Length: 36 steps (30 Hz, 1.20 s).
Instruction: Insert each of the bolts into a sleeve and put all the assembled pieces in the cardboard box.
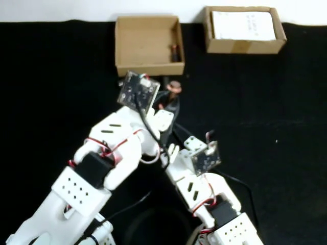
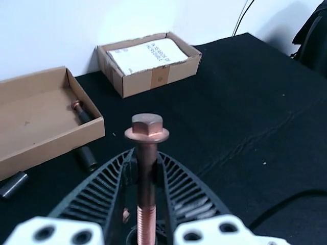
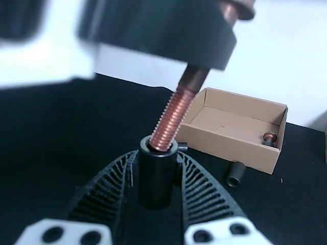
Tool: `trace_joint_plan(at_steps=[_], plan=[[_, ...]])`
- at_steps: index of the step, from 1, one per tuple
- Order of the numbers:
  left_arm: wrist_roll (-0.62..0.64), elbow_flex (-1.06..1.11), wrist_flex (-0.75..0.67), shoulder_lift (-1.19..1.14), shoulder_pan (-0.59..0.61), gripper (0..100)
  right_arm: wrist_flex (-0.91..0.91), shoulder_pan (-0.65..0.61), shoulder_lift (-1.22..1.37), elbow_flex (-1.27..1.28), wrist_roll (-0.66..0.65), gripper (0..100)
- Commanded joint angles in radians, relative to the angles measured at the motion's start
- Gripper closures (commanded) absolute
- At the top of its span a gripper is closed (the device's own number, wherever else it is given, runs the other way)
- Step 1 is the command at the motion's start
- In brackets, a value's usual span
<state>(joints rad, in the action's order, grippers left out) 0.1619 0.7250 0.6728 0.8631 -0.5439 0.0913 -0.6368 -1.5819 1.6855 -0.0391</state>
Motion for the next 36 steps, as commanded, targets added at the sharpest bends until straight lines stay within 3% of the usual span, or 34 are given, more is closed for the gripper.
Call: trace_joint_plan(at_steps=[1, 6, 13, 21, 29, 36], plan=[[-0.003, -0.039, -0.018, -0.018, 0.021, 99, -0.016, -0.001, -0.001, 0.125, -0.002, 99.1], [-0.003, -0.044, 0.023, -0.01, 0.042, 99, -0.016, 0.044, -0.001, 0.125, -0.002, 99.1], [-0.003, -0.041, 0.133, 0.064, -0.015, 99, -0.021, 0.059, -0.001, 0.125, 0.0, 99.1], [-0.003, -0.01, 0.153, 0.065, -0.054, 96, -0.022, 0.059, -0.001, 0.125, -0.002, 99.1], [0.003, -0.122, 0.381, 0.065, -0.051, 83, -0.021, 0.051, -0.001, 0.125, -0.002, 99.1], [0.026, -0.283, 0.555, 0.044, 0.012, 79, -0.016, 0.053, 0.005, 0.117, -0.002, 99.1]])
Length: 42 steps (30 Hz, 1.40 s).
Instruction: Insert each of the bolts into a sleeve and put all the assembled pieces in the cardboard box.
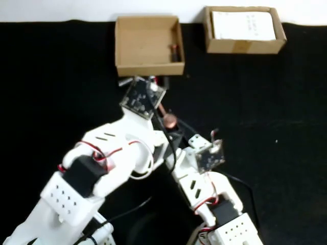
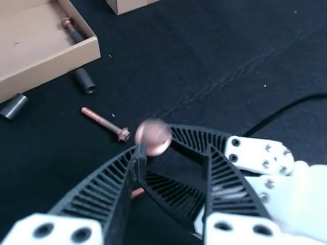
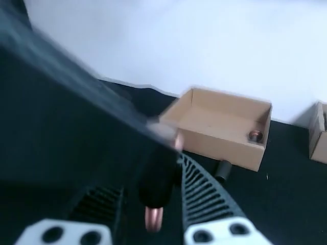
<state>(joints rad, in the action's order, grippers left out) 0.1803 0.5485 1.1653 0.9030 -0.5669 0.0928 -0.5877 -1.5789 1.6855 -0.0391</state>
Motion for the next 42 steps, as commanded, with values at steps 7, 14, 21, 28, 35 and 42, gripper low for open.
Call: trace_joint_plan(at_steps=[7, 14, 21, 28, 35, 42], plan=[[0.009, -0.518, 0.305, -0.119, 0.188, 79, -0.019, 0.085, 0.007, -0.027, 0.002, 99.1], [-0.015, -0.607, 0.319, -0.14, 0.466, 87, -0.025, 0.191, 0.311, -0.4, -0.002, 99.1], [-0.285, -0.348, 0.311, -0.005, 0.507, 98, -0.332, 0.242, 0.897, -0.707, -0.003, 99.1], [-0.336, 0.025, 0.219, 0.216, 0.535, 98, -0.567, 0.246, 1.483, -1.038, -0.003, 99.1], [-0.336, 0.464, -0.074, 0.311, 0.648, 98, -0.588, 0.246, 1.899, -1.425, -0.005, 99.1], [-0.336, 0.682, -0.195, 0.318, 0.654, 98, -0.59, 0.24, 2.081, -1.639, -0.135, 99.1]])
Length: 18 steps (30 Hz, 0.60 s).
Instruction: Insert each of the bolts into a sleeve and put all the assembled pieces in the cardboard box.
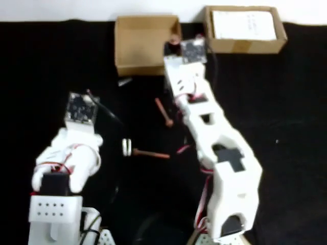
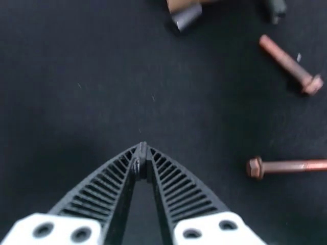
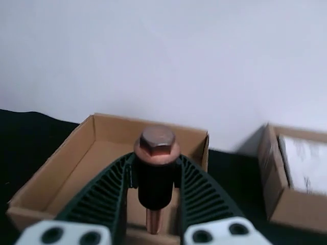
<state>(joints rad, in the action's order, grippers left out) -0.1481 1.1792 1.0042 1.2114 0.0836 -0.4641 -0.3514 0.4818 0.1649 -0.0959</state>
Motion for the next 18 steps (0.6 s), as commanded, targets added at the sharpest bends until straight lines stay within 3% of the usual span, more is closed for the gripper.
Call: trace_joint_plan(at_steps=[1, 12, 18], plan=[[-0.008, 0.077, -0.051, 0.01, 0.005, 98, -0.036, 0.004, 0.044, -0.139, -0.106, 99.1], [-0.005, 0.371, -0.29, 0.019, 0.008, 98, -0.036, 0.007, 0.292, -0.401, -0.124, 98.7], [-0.003, 0.366, -0.293, 0.015, 0.008, 98, -0.036, 0.018, 0.357, -0.461, -0.124, 96.2]])
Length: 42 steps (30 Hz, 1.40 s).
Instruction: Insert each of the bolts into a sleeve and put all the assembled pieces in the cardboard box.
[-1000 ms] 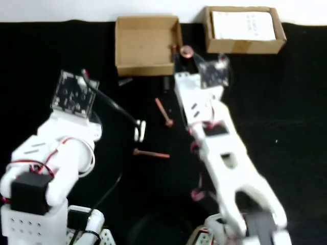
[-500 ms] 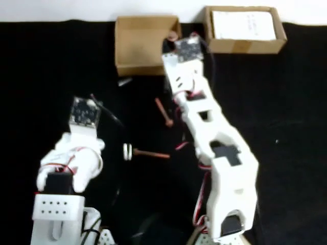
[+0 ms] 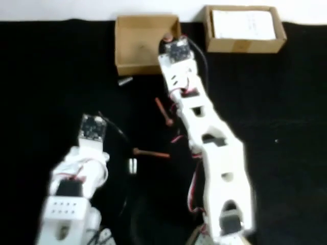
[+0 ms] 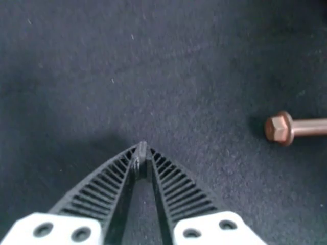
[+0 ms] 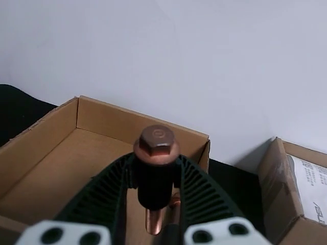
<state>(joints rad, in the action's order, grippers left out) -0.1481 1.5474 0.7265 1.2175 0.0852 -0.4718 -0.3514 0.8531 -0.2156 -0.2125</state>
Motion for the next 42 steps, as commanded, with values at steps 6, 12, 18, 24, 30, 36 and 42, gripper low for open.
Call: trace_joint_plan(at_steps=[6, 12, 18, 24, 30, 36, 42], plan=[[-0.003, -0.002, -0.015, 0.007, 0.007, 98, -0.027, 0.018, -0.013, -0.085, -0.006, 81.1], [-0.005, -0.002, -0.015, 0.005, 0.007, 98, -0.025, 0.018, -0.013, -0.084, -0.006, 79.3], [-0.005, -0.002, -0.015, 0.005, 0.007, 98, -0.028, 0.019, -0.022, -0.085, -0.008, 79.3], [-0.002, -0.007, -0.015, 0.005, 0.021, 96, -0.021, 0.019, -0.185, -0.001, -0.008, 79.6], [0.114, -0.022, -0.014, 0.004, 0.128, 90, 0.081, 0.024, -0.521, 0.325, 0.072, 79.6], [0.121, -0.03, -0.012, 0.004, 0.179, 90, 0.472, 0.033, -0.782, 0.467, 0.373, 79.6], [0.121, -0.045, 0.012, 0.004, 0.193, 90, 0.952, 0.03, -0.708, 0.203, 0.511, 79.6]])
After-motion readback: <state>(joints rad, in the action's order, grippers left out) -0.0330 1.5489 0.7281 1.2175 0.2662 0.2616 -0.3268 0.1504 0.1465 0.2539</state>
